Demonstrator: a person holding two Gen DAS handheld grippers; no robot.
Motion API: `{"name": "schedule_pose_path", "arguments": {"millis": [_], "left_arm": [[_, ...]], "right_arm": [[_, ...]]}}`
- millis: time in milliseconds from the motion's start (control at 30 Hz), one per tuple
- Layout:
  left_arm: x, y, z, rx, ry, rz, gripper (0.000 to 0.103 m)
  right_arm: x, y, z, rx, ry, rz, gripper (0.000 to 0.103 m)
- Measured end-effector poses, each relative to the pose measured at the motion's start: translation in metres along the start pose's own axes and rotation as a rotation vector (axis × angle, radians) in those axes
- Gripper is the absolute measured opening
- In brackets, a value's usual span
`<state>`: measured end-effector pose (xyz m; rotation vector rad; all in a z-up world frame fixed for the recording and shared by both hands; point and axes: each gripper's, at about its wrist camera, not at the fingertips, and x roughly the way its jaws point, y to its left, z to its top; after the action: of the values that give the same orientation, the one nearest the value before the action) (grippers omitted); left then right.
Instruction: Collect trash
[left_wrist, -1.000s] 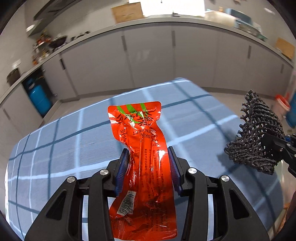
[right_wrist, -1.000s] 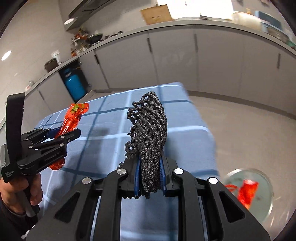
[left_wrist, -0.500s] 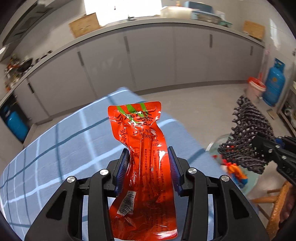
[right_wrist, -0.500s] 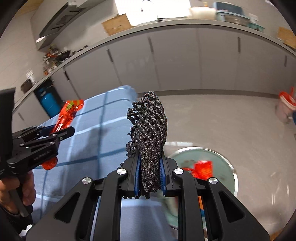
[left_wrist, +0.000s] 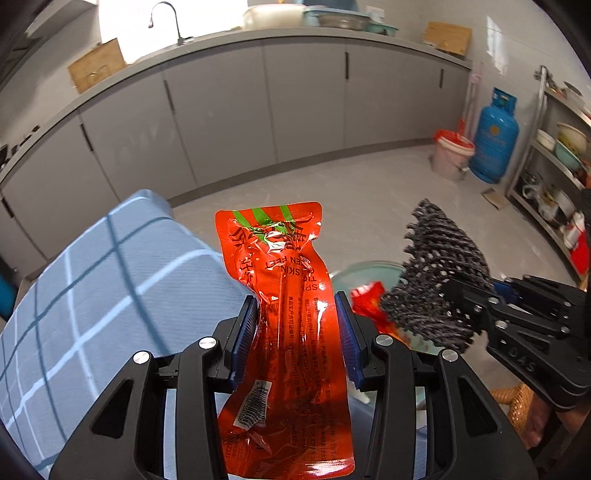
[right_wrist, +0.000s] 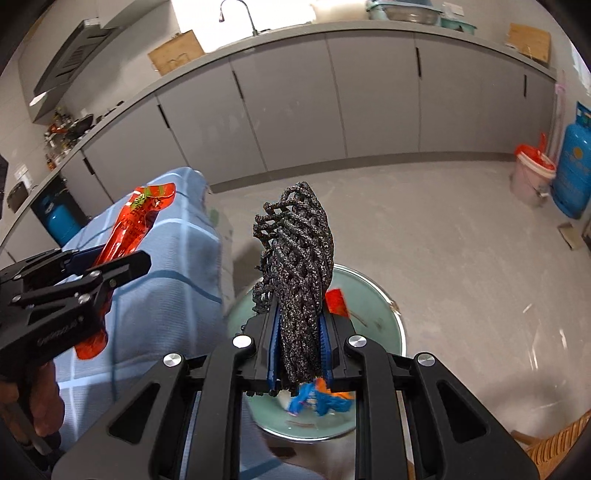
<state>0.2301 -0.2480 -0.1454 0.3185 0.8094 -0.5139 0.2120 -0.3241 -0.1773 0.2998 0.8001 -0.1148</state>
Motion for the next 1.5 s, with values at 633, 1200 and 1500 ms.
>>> {"name": "schedule_pose_path", "arguments": {"millis": [633,1200,1500], "left_arm": [[-0.019,-0.004,-0.005,0.018,-0.051,0.042,0.085],[-0.097,0.035,-0.020,-0.069,-0.169,0.095,0.088],[-0.118,0.042,-0.020,-0.087,-0.211,0.094,0.089]], "right_arm": [[-0.013,-0.027,-0.018,0.112,-0.057,-0.035,0.072],[-0.102,0.008,-0.023,0.066,-0.220,-0.072,0.076],[-0.119,0.021,-0.022,0.043,-0.240,-0.072,0.076]]}}
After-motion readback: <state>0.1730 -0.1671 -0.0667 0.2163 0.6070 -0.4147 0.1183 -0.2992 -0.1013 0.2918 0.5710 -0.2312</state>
